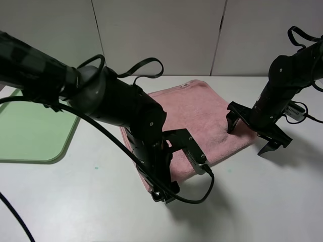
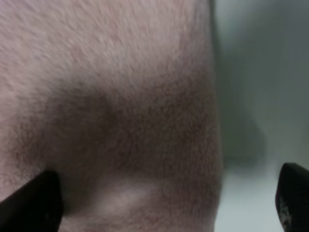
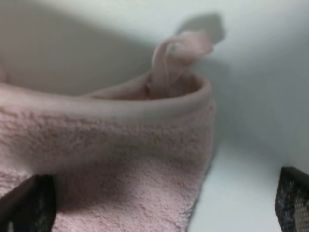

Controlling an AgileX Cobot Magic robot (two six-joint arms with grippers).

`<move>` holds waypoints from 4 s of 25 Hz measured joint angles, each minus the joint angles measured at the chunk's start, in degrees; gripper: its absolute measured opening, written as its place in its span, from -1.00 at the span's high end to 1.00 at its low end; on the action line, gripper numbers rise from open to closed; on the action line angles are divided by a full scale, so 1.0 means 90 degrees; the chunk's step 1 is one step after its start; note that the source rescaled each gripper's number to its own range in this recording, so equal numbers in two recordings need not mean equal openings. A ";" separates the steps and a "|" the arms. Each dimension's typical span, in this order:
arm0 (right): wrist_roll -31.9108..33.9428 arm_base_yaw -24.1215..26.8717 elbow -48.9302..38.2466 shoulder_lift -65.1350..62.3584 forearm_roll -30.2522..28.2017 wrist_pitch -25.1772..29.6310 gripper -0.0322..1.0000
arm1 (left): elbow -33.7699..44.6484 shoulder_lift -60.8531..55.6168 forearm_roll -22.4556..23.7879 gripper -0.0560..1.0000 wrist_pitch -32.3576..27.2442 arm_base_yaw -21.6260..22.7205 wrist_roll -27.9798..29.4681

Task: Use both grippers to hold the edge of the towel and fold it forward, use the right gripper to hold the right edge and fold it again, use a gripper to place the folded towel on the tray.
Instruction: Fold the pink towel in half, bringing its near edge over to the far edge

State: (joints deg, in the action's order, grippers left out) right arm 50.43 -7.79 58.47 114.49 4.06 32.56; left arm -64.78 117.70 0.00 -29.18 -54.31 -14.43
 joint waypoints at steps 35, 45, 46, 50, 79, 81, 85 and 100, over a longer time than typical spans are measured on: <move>-0.0095 0.0000 0.0001 0.0058 -0.0001 -0.0571 0.94 | -0.0065 0.0149 0.0000 0.89 0.0107 0.0006 0.0173; -0.0203 0.0000 -0.0040 -0.0407 -0.0050 -0.0079 0.94 | -0.0435 -0.0197 -0.0476 0.89 -0.0710 0.0006 0.0181; -0.0210 0.0000 -0.0042 -0.0500 -0.0063 0.0007 0.94 | -0.0484 -0.0267 -0.0476 0.89 -0.0856 0.0006 0.0181; -0.0270 0.0000 -0.0042 -0.0835 -0.0083 0.0302 0.94 | -0.0614 -0.0458 -0.0476 0.89 -0.1260 0.0006 0.0181; -0.0800 0.0000 -0.0047 -0.2767 -0.0892 0.2162 0.94 | -0.1851 -0.0741 -0.0450 0.89 -0.1906 -0.1357 0.1198; -0.0815 0.0000 -0.0047 -0.2907 -0.0910 0.2286 0.94 | -0.1958 -0.0741 -0.0438 0.89 -0.1992 -0.1365 0.1297; -0.0918 0.0000 -0.0047 -0.3076 -0.0925 0.2426 0.94 | -0.2103 -0.0741 -0.0421 0.89 -0.2144 -0.1365 0.1344; -0.1102 0.0000 -0.0047 -0.3228 -0.0734 0.2234 0.94 | -0.2140 -0.0964 -0.0415 0.89 -0.2355 -0.1365 0.1810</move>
State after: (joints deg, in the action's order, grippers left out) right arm 40.52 -7.79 58.05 85.43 -2.54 52.67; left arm -84.04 109.02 -3.73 -50.37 -66.60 1.86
